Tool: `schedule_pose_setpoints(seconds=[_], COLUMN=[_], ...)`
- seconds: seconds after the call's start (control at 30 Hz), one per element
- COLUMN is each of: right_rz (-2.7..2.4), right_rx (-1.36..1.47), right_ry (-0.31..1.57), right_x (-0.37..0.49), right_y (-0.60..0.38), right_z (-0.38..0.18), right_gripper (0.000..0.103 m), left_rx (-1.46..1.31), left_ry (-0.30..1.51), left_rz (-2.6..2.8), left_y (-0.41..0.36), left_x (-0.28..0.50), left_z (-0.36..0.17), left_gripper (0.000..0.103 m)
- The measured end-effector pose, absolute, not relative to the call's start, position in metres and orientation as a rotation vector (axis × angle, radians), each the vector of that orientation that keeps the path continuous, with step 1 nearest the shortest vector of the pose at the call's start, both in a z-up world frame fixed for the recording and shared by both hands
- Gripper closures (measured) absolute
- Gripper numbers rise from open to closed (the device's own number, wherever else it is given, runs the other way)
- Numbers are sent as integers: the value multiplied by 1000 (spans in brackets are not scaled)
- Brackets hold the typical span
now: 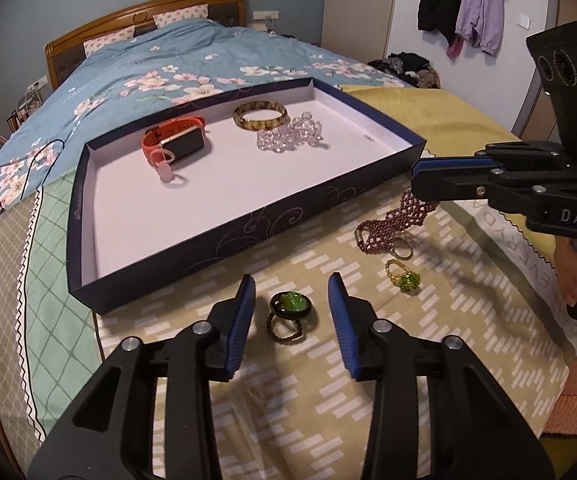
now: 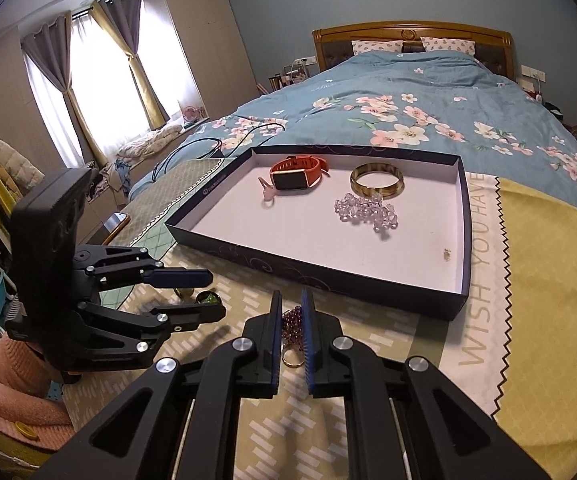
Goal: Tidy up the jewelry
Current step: 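Carry the black ring and red necklace toward the box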
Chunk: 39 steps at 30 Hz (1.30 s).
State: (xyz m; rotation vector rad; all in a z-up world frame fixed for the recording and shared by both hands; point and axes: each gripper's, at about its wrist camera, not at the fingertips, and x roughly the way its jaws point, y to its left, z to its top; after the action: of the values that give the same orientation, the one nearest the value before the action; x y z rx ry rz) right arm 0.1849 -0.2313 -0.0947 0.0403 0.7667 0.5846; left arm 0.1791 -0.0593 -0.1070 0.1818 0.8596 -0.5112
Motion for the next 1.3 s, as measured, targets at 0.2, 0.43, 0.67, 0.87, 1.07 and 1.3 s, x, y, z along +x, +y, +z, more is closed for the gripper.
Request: schedule_pose_setpoints(seconds=[0.2,0.43,0.67,0.87,1.07,1.3], right_rz=[587,605,626,634,638,628], right_rx=[56,61,57,60,54,46], right_ry=[765,739,706,681,645,617], right_x=[188,193,197,198,200,208], right_y=[-233,-232,-226,-227,-226,-226], right_z=[-95,-88,-75,-64,-50,-39], right_gripper=[95,95,95,95,95,95], left_rx=[185,170,137,106,81,61], left_ry=[879,853,813,778,742,715], left_rz=[-512,-506,-502,-491,-481,-469], left_y=[-60,-59,-53,-44,-37,-33], left_x=[183,182,180,178,177,182], left_z=[-111,-107,-95,-83,-70,-60], left_gripper=[81,81,81,81,81,81])
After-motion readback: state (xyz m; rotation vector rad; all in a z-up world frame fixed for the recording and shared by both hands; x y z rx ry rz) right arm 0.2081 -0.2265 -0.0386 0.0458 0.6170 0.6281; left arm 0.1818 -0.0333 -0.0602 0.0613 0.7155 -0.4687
